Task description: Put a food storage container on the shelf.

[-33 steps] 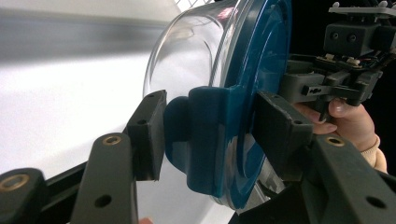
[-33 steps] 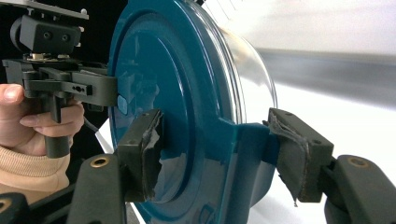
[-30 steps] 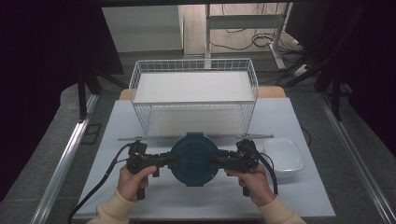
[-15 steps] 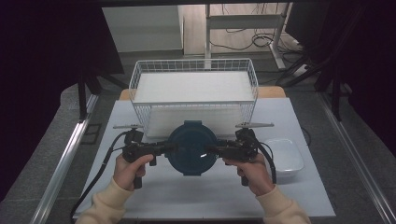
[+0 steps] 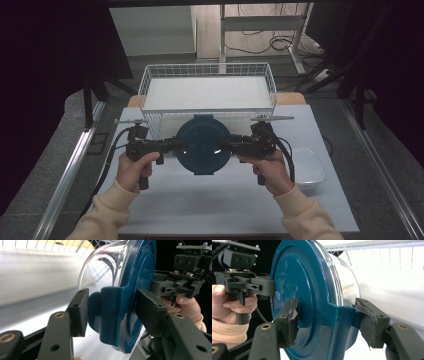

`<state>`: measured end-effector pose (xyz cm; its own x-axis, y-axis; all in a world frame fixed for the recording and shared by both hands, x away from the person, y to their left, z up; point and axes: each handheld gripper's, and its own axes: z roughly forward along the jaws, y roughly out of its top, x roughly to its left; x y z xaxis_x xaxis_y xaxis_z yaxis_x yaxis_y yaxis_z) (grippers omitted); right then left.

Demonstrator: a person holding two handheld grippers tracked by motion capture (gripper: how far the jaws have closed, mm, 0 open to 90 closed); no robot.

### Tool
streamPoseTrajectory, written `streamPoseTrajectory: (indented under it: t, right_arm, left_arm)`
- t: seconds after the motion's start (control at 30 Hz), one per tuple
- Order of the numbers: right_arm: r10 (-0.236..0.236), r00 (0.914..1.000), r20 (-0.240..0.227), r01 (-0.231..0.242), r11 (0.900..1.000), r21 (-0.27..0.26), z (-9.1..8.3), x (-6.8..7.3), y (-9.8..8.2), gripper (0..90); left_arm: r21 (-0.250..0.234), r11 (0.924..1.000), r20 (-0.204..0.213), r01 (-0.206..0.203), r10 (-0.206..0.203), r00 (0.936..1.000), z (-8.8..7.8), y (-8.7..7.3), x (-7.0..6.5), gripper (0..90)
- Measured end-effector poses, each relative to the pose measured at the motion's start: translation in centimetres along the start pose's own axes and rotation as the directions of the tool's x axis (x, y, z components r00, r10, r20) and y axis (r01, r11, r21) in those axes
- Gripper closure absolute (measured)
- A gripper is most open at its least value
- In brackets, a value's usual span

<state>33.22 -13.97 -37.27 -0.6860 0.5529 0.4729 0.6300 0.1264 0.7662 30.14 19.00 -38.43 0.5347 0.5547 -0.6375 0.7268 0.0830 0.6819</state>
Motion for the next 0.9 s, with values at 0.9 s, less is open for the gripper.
streamPoseTrajectory:
  t: [0.9]
  right_arm:
    - [-0.048, 0.9988, 0.011, 0.048, 0.998, -0.034, -1.0, 1.3, 5.0, 37.7]
  left_arm:
    - [-0.027, 0.9985, 0.003, -0.049, 0.049, 0.9988, -1.2, 4.8, -1.5, 45.6]
